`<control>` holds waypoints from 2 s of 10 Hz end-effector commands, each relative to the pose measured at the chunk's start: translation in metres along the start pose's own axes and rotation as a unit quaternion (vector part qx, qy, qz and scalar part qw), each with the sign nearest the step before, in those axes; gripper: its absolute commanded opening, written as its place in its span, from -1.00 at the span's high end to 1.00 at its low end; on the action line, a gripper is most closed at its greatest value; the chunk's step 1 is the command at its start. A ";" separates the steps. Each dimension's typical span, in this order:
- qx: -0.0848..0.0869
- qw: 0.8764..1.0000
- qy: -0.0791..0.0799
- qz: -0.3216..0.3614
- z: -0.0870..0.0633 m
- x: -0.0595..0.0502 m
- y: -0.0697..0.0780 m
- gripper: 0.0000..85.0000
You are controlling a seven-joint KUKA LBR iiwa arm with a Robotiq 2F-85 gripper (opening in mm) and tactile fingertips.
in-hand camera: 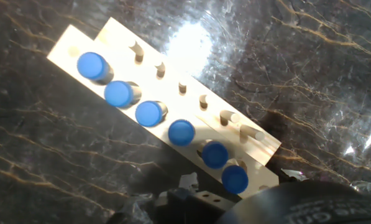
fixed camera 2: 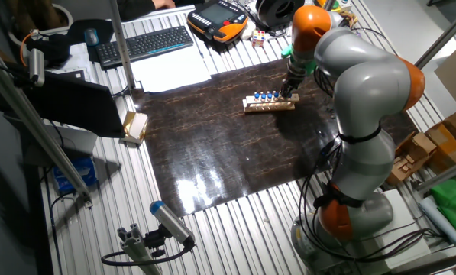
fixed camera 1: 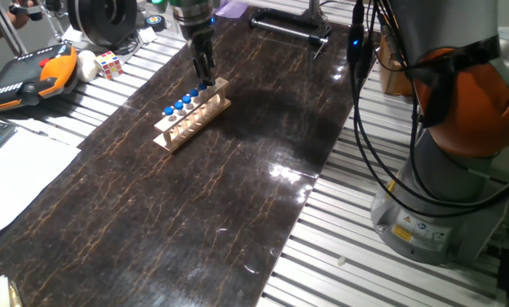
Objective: Shake the test tube
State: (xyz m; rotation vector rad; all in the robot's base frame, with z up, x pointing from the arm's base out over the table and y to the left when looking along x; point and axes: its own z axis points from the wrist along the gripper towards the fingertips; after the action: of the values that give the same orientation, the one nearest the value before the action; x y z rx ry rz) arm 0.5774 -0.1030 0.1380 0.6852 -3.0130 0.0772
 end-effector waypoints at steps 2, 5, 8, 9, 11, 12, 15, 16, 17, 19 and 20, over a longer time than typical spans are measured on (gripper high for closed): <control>0.000 1.000 -0.003 0.000 0.008 0.000 -0.001 -0.52; -0.007 1.000 -0.009 0.000 0.022 0.003 -0.001 -0.47; -0.005 1.000 -0.010 0.000 0.023 0.003 0.004 -0.29; -0.005 1.000 -0.010 0.000 0.023 0.003 0.004 -0.25; -0.012 1.000 -0.009 -0.001 0.022 0.003 0.002 -0.15; -0.012 1.000 -0.009 -0.001 0.022 0.003 0.002 -0.11; -0.012 1.000 -0.009 -0.001 0.022 0.002 0.002 0.06; -0.013 1.000 -0.007 -0.001 0.021 0.001 0.002 0.11; -0.013 1.000 -0.006 -0.001 0.021 0.001 0.002 0.18; -0.021 1.000 -0.004 -0.001 0.021 0.001 0.001 0.41; -0.021 1.000 -0.006 -0.001 0.021 0.001 0.001 0.44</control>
State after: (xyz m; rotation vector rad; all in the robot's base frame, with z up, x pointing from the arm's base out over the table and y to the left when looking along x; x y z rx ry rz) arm 0.5748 -0.1037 0.1174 0.6876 -3.0173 0.0107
